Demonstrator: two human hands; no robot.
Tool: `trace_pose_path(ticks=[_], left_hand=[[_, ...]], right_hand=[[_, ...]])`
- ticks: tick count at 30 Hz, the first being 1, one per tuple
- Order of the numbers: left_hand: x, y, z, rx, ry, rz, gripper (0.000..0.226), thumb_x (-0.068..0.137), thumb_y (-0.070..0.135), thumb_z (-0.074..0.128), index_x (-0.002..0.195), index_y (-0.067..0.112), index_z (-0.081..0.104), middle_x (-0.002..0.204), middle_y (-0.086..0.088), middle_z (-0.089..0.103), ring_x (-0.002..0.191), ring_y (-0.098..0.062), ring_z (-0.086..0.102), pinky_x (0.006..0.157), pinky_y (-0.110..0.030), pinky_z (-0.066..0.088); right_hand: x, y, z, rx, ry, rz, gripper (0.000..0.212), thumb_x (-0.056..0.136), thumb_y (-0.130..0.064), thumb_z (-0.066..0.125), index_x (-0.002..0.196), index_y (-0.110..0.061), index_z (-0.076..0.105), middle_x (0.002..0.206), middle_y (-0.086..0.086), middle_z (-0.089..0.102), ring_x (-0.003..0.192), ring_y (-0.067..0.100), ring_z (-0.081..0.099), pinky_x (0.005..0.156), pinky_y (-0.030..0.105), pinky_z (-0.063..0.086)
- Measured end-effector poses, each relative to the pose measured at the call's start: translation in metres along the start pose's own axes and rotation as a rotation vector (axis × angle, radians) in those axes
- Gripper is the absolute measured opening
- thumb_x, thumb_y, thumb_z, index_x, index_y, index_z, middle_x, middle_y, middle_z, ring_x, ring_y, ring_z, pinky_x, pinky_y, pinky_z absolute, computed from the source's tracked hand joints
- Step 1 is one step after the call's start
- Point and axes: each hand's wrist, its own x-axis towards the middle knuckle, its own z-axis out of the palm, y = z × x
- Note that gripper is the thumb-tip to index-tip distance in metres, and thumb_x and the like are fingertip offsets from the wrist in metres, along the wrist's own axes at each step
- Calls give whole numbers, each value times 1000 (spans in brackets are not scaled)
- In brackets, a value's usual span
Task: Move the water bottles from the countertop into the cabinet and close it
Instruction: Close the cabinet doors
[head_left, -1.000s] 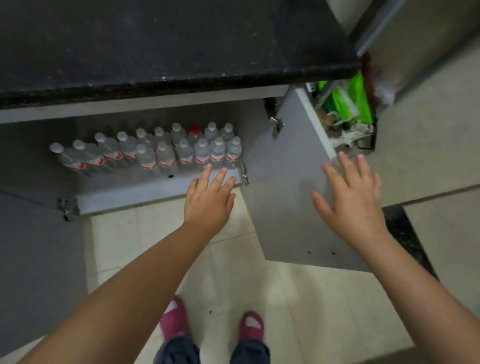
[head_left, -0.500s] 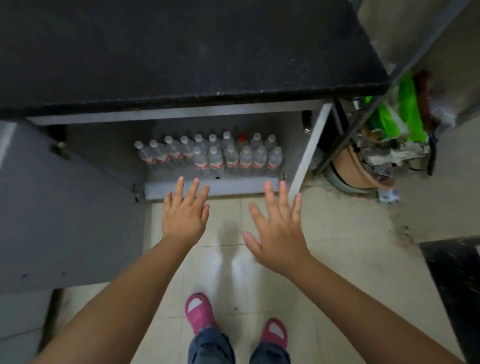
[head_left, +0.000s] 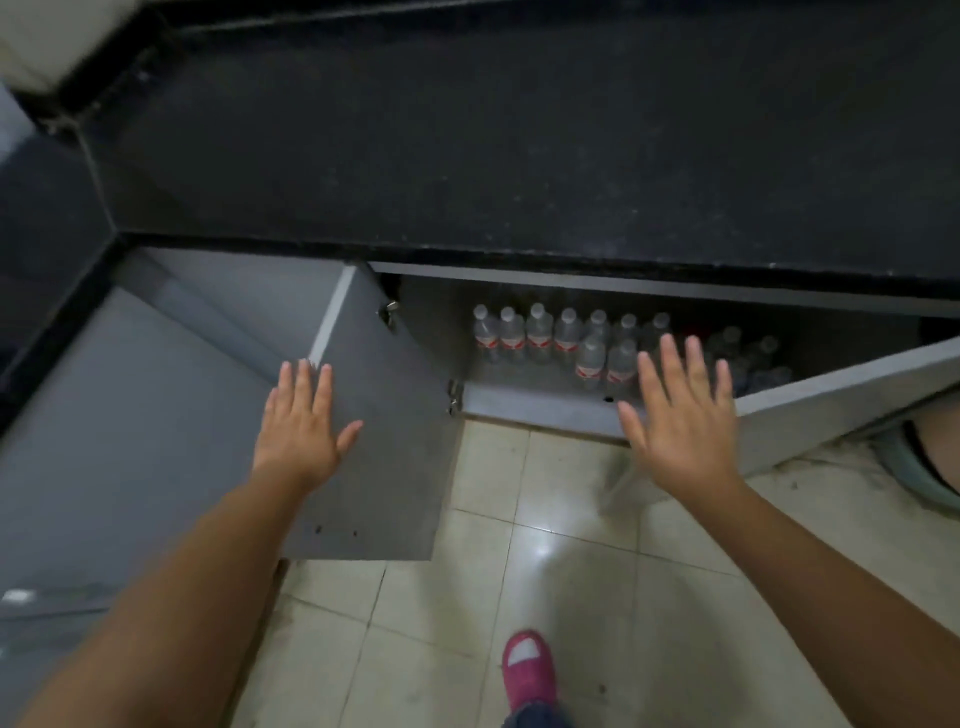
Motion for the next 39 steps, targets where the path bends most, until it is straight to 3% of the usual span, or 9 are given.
trace_pose_path(ticks=[5,8,12,19,21,24,26,32,39], left_hand=[[4,-41,9,-84,-53,185,87,86,62,40,147,4,20,158,-21,4,147,-34,0,121,-45,7],[1,-38,12,-72,-14,330,113,70,85,-6,145,8,27,156,-20,11,143,-29,-1,117,-49,5],[-12,14,9,-237,18,427,115,65,84,-16,146,13,24,149,-2,-3,138,-21,-11,114,-41,-8],[22,127,16,-82,213,757,84,89,63,-4,138,11,40,144,-19,46,144,-25,10,113,-39,1],[40,154,21,-68,344,778,70,91,61,9,133,12,36,137,-17,55,149,-22,-6,117,-36,-11],[70,189,22,-100,578,732,72,89,59,18,147,16,14,157,-15,16,144,-15,-25,116,-34,-24],[84,205,25,-85,714,707,75,92,58,12,148,18,-18,155,-5,-29,141,-13,-34,115,-36,-25],[111,227,12,0,757,644,73,95,51,11,142,15,-31,147,-1,-44,138,-13,-40,114,-37,-27],[127,235,-33,-39,564,647,71,92,49,5,144,2,19,149,-20,36,148,-27,-3,120,-35,-4]], right_hand=[[14,-13,3,-16,75,30,68,84,-41,25,127,4,53,138,29,48,130,47,42,107,61,26],[16,-14,4,17,79,46,68,85,-40,26,130,5,50,140,30,44,131,49,38,106,62,26],[16,-13,5,-5,125,26,62,85,-36,30,126,5,54,135,31,50,125,50,45,102,63,31],[21,13,12,-39,150,-114,65,98,-44,-2,128,-1,38,129,26,58,128,32,27,118,28,-7],[22,26,12,-54,148,-121,67,97,-47,-3,128,-2,35,131,24,57,138,29,15,117,25,-19],[27,39,16,-58,110,-75,69,97,-49,-4,131,-2,32,136,22,53,146,20,-7,117,27,-19],[33,45,21,-79,97,-71,66,98,-45,-6,131,-2,32,136,22,53,142,26,8,117,29,-15],[56,53,14,-58,291,-55,50,101,-35,11,131,-2,32,135,23,54,129,31,24,116,29,-22],[116,64,-24,-25,411,13,65,87,-36,25,138,1,38,146,21,42,139,37,30,115,29,-19]])
